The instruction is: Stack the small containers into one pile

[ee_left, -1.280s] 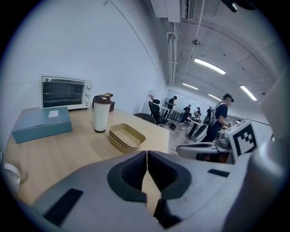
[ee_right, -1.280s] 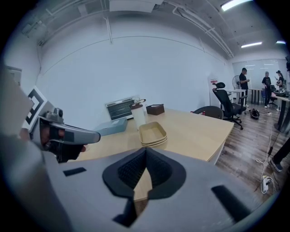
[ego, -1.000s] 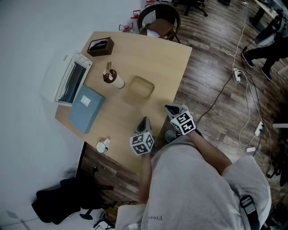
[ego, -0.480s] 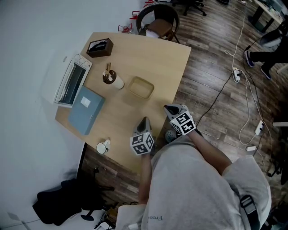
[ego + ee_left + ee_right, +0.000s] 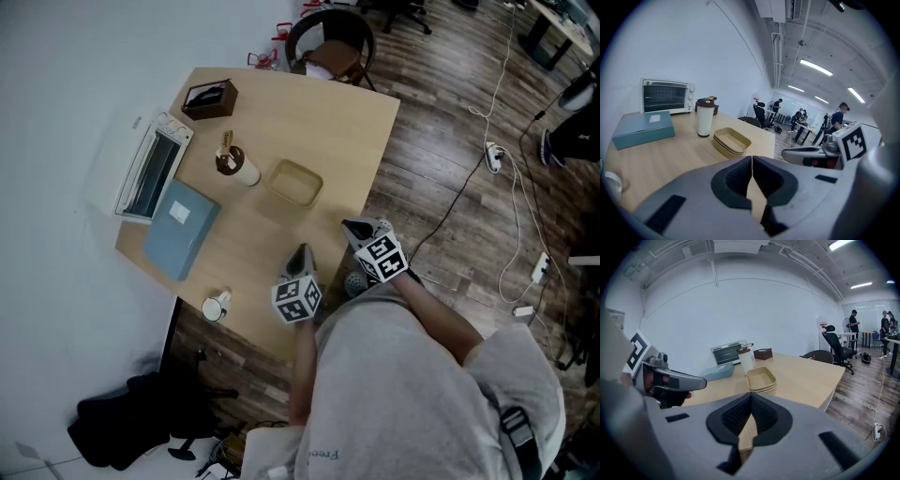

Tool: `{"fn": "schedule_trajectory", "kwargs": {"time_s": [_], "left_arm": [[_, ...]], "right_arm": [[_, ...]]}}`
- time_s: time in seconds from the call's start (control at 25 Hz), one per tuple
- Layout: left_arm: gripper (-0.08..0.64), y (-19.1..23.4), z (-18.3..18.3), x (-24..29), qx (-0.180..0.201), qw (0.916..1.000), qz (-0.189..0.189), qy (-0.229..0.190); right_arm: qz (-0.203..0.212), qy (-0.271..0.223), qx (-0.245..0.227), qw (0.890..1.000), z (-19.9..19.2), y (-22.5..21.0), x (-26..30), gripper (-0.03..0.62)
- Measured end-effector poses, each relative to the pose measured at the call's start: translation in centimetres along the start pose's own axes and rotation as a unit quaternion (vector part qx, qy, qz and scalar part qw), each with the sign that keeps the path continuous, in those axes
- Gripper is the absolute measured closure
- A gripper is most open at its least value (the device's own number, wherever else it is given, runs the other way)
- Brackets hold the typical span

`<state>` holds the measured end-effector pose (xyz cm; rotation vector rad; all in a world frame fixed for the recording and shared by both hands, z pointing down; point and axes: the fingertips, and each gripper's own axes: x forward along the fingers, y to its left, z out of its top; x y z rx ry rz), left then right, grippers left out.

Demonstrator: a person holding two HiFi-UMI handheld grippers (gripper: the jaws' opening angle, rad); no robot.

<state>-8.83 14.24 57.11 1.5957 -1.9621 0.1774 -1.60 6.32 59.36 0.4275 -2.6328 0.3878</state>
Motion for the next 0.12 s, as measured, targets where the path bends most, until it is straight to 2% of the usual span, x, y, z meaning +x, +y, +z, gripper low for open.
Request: {"fn": "schedule_trajectory", "kwargs": {"time_s": [0.12], "left_arm": [[0.554, -0.04, 0.03, -0.01, -0.001, 1.0000, -0.001, 0.000]], "right_arm": [[0.001, 0.002, 0.000, 1.000, 0.00, 0.07, 0.01, 0.591]]}}
